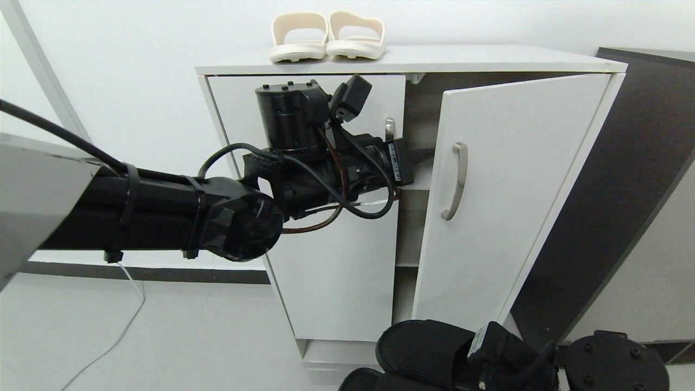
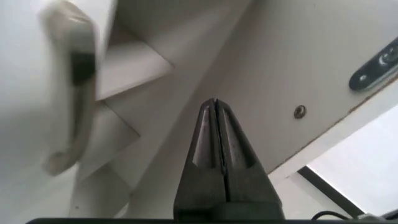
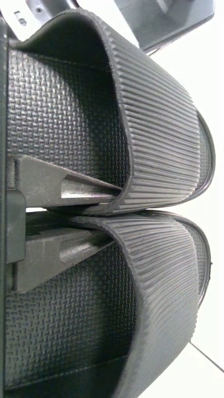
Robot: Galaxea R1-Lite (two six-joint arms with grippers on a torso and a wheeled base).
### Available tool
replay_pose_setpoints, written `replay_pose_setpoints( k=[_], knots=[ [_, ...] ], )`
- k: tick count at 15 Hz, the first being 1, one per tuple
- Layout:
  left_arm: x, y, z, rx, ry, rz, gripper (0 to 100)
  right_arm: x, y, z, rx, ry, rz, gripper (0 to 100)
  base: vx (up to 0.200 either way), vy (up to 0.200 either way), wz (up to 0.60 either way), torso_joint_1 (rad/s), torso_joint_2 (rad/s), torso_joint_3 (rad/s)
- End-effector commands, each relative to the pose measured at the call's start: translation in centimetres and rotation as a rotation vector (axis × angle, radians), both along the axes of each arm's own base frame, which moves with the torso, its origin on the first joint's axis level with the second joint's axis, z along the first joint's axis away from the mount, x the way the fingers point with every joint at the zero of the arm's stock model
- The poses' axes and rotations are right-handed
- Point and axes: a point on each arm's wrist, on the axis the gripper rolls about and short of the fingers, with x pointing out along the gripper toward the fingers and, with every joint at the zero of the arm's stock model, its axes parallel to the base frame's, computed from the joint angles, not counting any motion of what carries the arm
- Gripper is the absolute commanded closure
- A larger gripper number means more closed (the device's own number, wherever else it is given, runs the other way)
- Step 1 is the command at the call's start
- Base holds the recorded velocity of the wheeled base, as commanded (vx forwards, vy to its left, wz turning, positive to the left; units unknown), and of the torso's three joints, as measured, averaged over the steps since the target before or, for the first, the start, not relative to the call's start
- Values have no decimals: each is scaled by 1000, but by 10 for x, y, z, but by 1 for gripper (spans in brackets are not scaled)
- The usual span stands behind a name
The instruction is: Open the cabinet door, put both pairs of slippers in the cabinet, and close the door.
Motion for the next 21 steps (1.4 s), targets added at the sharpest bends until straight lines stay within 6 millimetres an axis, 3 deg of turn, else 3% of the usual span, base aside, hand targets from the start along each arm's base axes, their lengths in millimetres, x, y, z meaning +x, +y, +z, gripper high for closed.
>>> replay_pose_setpoints(
  k=[1,5,8,10,12,14,16,18,20,21],
  knots=[
    [-24,-10,9,-11,-12,-44,100,-1,1,-6,-15,9,7,100,-200,0,0,2,-2,-2],
    [-69,-30,21,-29,-33,-136,100,-14,5,-9,-19,14,66,100,-200,0,0,2,5,6],
    [-69,-29,22,-30,-47,-133,100,-14,7,-10,-12,17,66,100,-200,0,0,-1,2,6],
    [-61,-11,28,-41,-61,-77,100,-11,8,-10,7,9,52,100,-200,0,0,0,2,-2],
    [-68,44,46,-61,-86,66,100,11,7,-10,49,-6,-45,100,-100,0,0,4,4,1],
    [-103,111,50,-17,-113,208,100,39,6,-8,58,-40,-188,100,0,0,0,0,0,0],
    [-160,178,40,115,-105,498,100,58,7,-5,59,-82,-319,100,0,0,0,0,0,0],
    [-236,227,24,171,-98,809,100,68,8,-4,88,-67,-361,100,0,0,0,0,0,0],
    [-300,254,-12,221,-61,1021,100,75,3,-9,76,-58,-393,100,0,0,0,0,0,0],
    [-328,262,-40,248,-42,1081,100,75,2,-8,77,-61,-399,100,0,0,0,0,0,0]
  ],
)
